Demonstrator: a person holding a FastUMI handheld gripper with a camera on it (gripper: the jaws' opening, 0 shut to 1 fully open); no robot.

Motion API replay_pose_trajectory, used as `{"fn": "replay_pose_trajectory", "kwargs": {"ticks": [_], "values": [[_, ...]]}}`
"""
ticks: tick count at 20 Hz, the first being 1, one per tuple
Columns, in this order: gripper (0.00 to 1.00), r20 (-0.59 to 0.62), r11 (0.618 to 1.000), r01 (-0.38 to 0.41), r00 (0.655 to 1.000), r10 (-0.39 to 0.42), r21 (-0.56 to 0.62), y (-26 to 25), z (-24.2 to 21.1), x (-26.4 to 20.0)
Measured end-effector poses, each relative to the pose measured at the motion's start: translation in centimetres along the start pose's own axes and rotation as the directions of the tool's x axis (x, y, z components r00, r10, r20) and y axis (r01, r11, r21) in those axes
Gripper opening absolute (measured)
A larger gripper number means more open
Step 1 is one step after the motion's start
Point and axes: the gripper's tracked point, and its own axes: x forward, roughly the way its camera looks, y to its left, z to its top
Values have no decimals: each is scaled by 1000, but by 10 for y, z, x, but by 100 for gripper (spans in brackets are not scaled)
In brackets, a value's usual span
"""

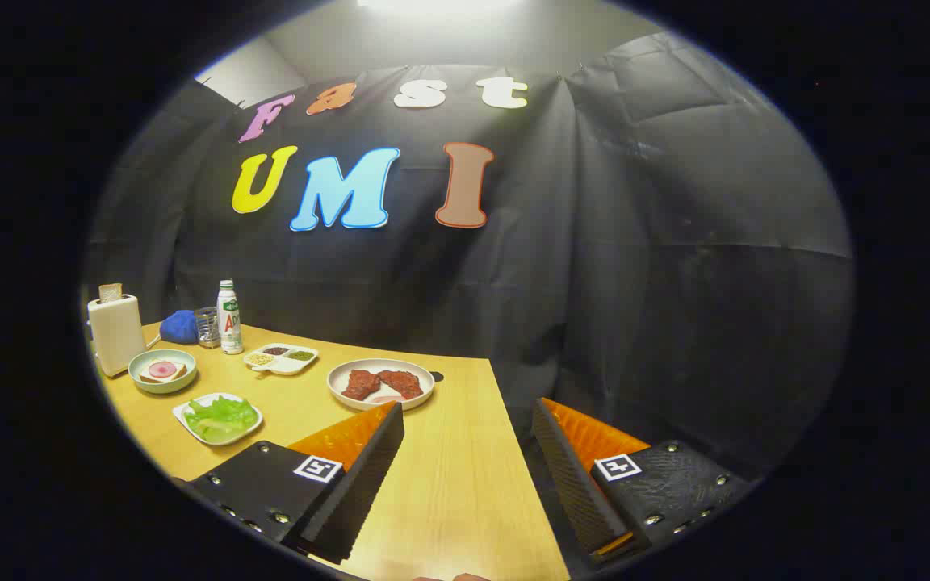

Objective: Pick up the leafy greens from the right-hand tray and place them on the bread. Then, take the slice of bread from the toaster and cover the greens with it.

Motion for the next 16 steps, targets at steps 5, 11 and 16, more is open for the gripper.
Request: {"fn": "replay_pose_trajectory", "kwargs": {"ticks": [5, 11, 16], "values": [[98, 35, 999, -38, 999, 37, 18, 57, 18, -43], [98, 78, 994, -103, 991, 104, -25, 119, 27, -65], [98, 97, 992, -123, 988, 124, -18, 148, 29, -63]]}}
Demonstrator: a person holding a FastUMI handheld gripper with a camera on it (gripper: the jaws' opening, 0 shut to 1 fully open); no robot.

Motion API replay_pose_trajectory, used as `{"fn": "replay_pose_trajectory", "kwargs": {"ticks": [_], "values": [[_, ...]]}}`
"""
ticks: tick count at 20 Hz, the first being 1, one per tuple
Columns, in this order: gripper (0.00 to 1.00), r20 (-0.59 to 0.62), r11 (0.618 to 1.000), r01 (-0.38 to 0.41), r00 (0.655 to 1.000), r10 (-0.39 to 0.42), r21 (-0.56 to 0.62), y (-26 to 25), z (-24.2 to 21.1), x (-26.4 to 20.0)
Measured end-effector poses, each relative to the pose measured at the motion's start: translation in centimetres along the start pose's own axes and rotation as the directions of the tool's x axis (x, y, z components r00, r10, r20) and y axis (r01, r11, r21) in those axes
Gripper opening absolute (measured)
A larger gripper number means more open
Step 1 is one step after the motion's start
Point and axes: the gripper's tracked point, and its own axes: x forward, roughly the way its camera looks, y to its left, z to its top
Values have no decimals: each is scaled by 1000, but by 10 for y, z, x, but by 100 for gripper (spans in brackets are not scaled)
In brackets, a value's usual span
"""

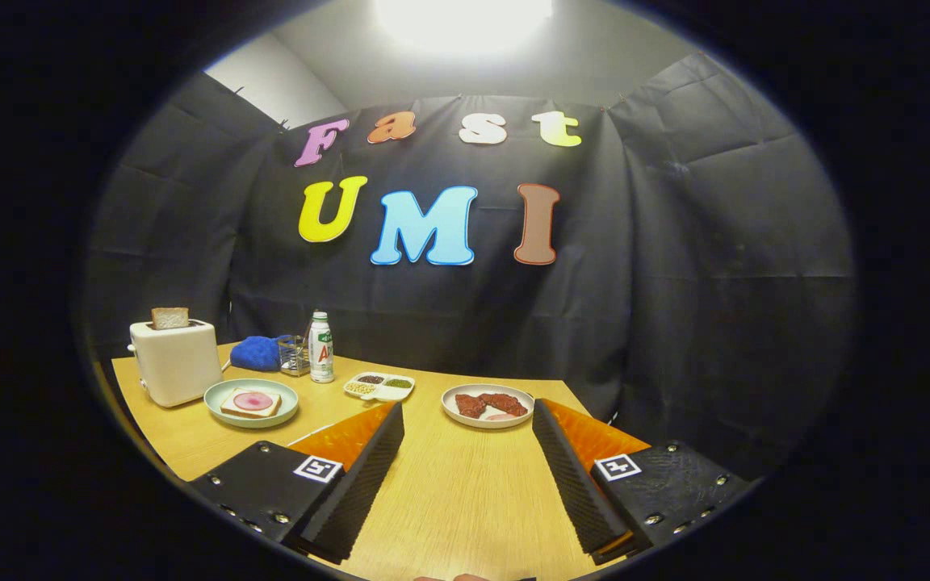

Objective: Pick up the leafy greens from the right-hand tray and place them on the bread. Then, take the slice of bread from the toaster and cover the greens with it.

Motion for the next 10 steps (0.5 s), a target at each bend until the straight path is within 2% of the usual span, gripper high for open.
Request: {"fn": "replay_pose_trajectory", "kwargs": {"ticks": [10], "values": [[98, -35, 998, -43, 998, 44, 35, 47, -20, 23]]}}
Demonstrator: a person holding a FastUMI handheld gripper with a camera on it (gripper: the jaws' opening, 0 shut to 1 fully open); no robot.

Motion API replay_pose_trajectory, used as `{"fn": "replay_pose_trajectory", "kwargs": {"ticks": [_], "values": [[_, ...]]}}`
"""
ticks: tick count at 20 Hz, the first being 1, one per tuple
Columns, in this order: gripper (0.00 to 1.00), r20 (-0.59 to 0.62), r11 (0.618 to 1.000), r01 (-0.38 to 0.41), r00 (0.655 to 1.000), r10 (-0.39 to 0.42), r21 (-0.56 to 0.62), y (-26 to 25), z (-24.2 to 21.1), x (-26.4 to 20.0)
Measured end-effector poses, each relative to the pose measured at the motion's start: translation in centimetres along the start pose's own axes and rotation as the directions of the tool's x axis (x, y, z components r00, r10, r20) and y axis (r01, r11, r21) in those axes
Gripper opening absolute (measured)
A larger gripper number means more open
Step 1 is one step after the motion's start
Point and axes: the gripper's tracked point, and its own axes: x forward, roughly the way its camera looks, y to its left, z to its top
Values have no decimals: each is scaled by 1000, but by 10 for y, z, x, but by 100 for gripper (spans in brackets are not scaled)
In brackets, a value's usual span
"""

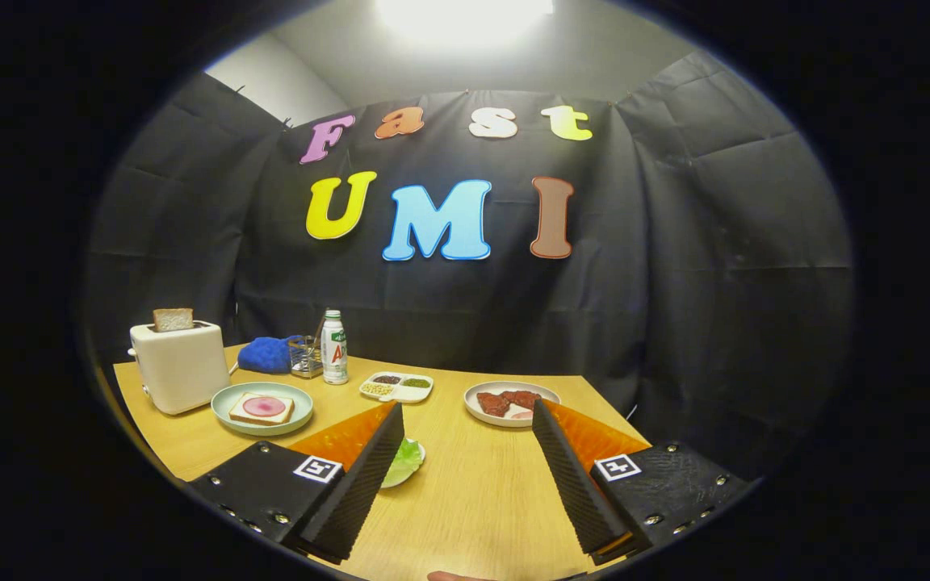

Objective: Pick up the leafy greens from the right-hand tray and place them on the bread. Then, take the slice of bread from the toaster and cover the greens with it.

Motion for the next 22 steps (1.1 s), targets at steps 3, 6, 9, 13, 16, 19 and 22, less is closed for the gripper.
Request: {"fn": "replay_pose_trajectory", "kwargs": {"ticks": [3, 6, 9, 13, 16, 19, 22], "values": [[98, -41, 1000, -8, 999, 8, -5, 10, -16, 12], [98, -85, 999, -41, 996, 41, 1, 27, -29, 23], [98, -129, 998, -66, 989, 68, 17, 41, -46, 33], [98, -167, 997, -72, 983, 73, 17, 52, -63, 43], [98, -194, 998, -61, 979, 58, -8, 52, -71, 51], [98, -240, 998, -56, 969, 52, -8, 54, -80, 58], [98, -291, 997, -69, 955, 61, -16, 61, -89, 66]]}}
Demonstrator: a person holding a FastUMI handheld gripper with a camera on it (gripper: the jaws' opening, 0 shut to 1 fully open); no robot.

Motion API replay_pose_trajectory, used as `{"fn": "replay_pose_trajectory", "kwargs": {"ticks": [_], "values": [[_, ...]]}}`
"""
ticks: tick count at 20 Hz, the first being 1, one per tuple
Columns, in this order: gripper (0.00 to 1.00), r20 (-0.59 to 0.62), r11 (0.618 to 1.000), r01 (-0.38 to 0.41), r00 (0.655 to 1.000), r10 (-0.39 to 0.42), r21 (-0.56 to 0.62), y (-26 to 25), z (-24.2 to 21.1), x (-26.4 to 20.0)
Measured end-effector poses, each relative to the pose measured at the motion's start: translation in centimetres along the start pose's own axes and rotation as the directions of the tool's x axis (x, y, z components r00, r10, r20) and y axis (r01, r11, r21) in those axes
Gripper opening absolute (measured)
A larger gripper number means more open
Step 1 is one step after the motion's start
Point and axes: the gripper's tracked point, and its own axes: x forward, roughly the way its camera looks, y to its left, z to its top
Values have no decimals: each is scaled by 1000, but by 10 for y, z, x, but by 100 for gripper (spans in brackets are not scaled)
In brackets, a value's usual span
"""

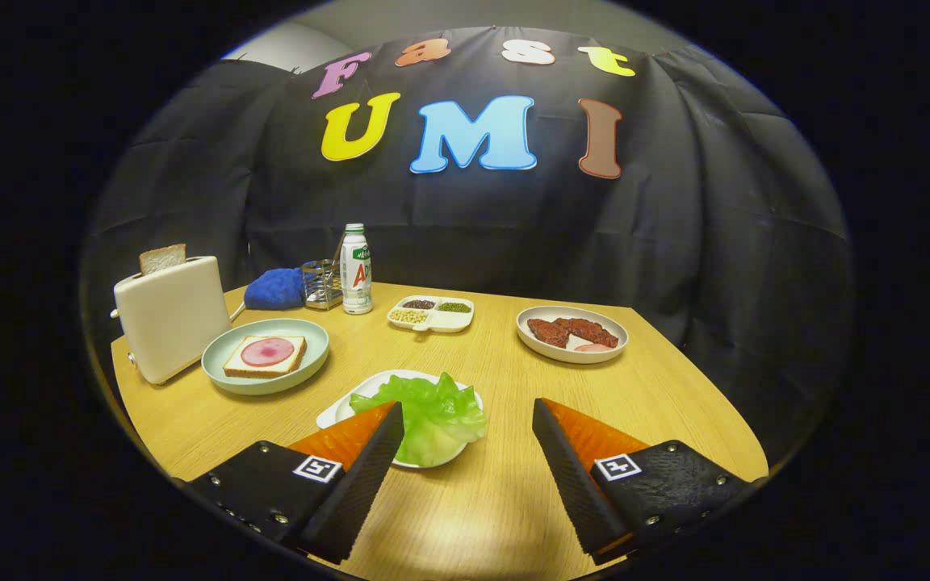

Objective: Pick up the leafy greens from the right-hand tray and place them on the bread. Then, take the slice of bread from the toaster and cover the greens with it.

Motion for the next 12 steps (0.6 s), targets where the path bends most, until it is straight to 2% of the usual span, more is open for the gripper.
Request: {"fn": "replay_pose_trajectory", "kwargs": {"ticks": [8, 10, 12], "values": [[99, -115, 1000, 4, 993, -6, -14, 7, -21, 22], [96, -134, 1000, 16, 991, -15, 6, 6, -22, 25], [83, -148, 999, 29, 989, -25, 20, 5, -23, 27]]}}
